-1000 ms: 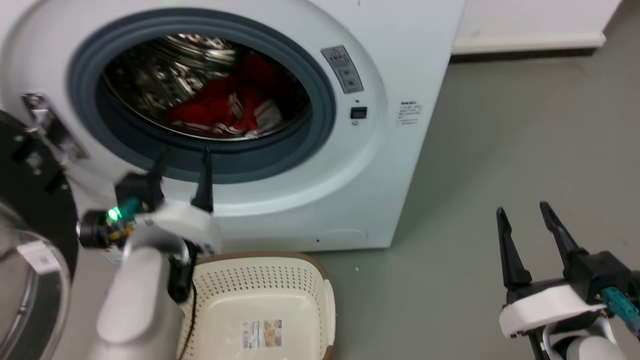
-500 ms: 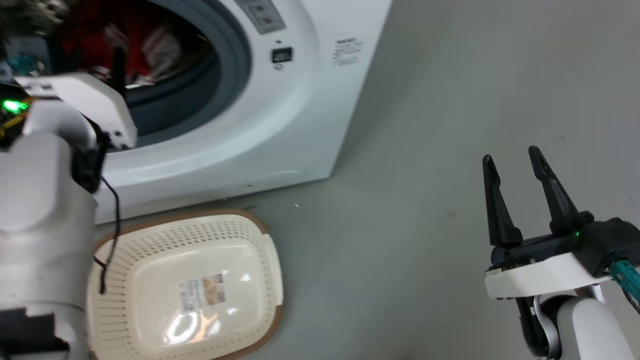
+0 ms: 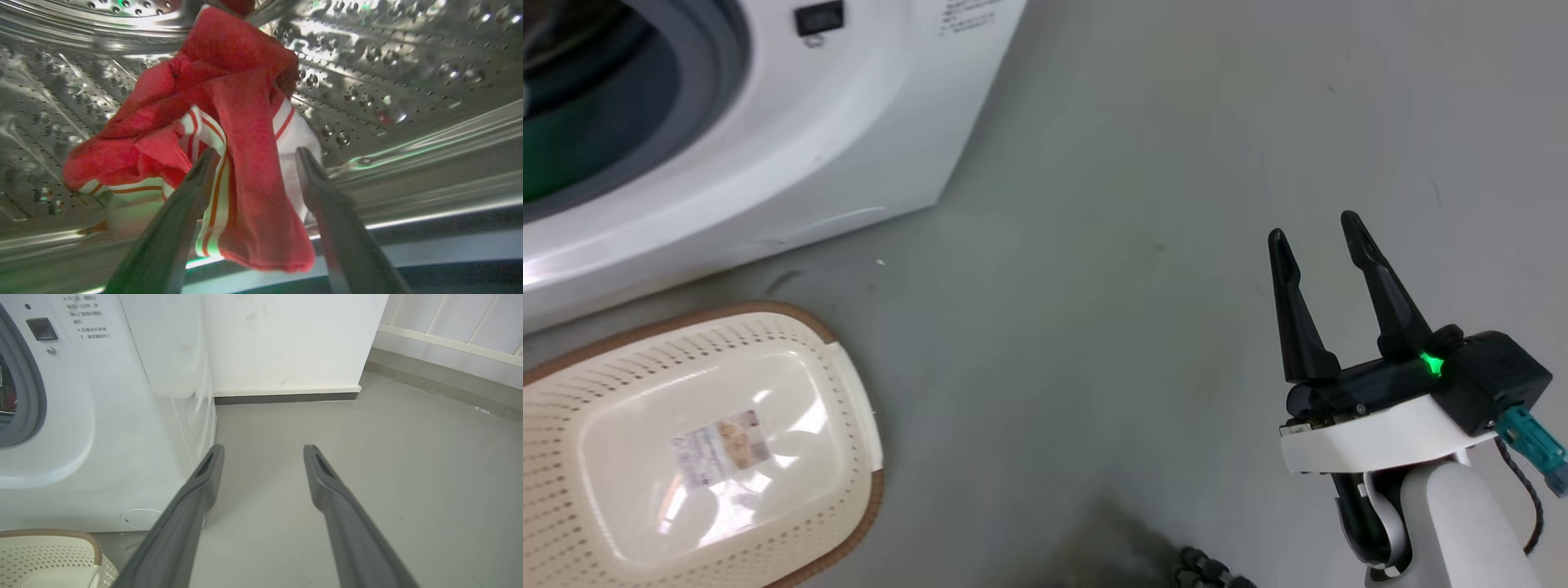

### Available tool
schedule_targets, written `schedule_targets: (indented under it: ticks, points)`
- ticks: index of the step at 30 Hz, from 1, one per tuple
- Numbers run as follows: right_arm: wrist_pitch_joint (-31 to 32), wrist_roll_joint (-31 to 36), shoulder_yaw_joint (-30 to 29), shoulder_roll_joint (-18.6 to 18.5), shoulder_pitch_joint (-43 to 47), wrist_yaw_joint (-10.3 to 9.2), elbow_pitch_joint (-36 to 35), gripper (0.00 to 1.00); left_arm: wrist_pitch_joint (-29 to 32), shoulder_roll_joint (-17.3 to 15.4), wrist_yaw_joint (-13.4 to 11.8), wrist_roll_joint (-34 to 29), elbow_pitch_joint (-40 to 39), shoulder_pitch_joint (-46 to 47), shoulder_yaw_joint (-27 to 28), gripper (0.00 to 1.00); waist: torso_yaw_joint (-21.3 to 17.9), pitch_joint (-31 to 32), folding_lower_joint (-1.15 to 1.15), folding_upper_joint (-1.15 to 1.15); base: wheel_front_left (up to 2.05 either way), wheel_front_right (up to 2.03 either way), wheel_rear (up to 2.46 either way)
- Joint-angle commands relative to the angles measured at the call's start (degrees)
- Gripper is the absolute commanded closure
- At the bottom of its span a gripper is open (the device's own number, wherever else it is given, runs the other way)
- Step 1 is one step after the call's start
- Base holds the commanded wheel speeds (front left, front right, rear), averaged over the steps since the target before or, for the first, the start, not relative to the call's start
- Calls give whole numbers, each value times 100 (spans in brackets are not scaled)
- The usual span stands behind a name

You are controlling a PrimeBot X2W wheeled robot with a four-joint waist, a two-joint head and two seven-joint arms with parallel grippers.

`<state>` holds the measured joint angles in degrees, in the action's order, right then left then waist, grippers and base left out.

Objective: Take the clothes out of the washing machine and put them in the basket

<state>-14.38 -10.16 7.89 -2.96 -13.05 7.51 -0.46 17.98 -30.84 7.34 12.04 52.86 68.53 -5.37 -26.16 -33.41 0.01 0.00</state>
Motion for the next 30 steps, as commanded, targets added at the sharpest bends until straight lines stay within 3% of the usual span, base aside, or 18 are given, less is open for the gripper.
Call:
schedule_targets:
  ticks: [1,9,10,11,12,16,19,30]
  points:
    - [-48,-52,31,13,-113,-4,-10,0,209,-137,6,-66,43,177,-62,0,-283,-347,-1,0,0,0,0]
    - [-81,-159,178,11,-145,-4,15,0,1028,-567,-143,-146,47,539,-129,2,-441,-614,-1,0,0,0,0]
    - [-84,-170,195,12,-149,-4,21,0,1111,-584,-169,-131,38,559,-118,51,-452,-629,-1,0,0,0,0]
    - [-85,-183,201,12,-156,-4,18,0,1119,-607,-196,-149,-19,569,-122,80,-461,-642,-1,0,0,0,0]
    - [-85,-190,210,11,-163,-4,15,0,1136,-627,-221,-163,-50,561,-132,100,-472,-646,-1,0,0,0,0]
    - [-88,-203,193,11,-172,-4,18,0,1020,-737,-383,-163,-316,447,-127,100,-497,-631,-1,0,0,0,0]
    - [-86,-199,162,11,-139,-4,40,0,599,-712,-492,-90,-461,269,-38,100,-459,-517,-1,0,0,0,0]
    - [-82,-44,4,9,32,-4,87,0,-1776,-143,-629,523,-407,-829,462,100,-89,260,-1,0,0,0,0]
